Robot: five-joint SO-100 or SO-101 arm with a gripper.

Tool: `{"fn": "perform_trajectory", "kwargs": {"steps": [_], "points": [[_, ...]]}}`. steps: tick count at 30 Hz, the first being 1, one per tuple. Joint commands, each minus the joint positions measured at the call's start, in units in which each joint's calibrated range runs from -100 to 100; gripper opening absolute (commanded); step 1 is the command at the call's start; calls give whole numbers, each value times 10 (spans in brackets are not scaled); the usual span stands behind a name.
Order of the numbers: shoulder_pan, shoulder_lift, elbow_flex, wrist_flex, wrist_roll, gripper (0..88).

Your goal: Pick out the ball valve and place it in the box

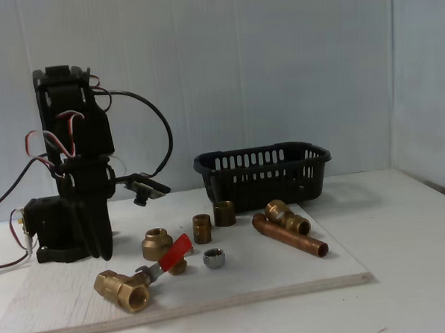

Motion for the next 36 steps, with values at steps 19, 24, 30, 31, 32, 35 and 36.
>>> {"fn": "perform_trajectory", "kwargs": {"steps": [19, 24, 30, 31, 32, 35, 36], "points": [[-24, -4, -103, 128, -24, 200], [-17, -1, -97, 68, -74, 199], [15, -1, -75, 49, -109, 200], [19, -1, -70, 48, -110, 200], [22, -1, -68, 47, -110, 200], [29, -1, -68, 51, -115, 199], [30, -1, -68, 52, -118, 199]]}}
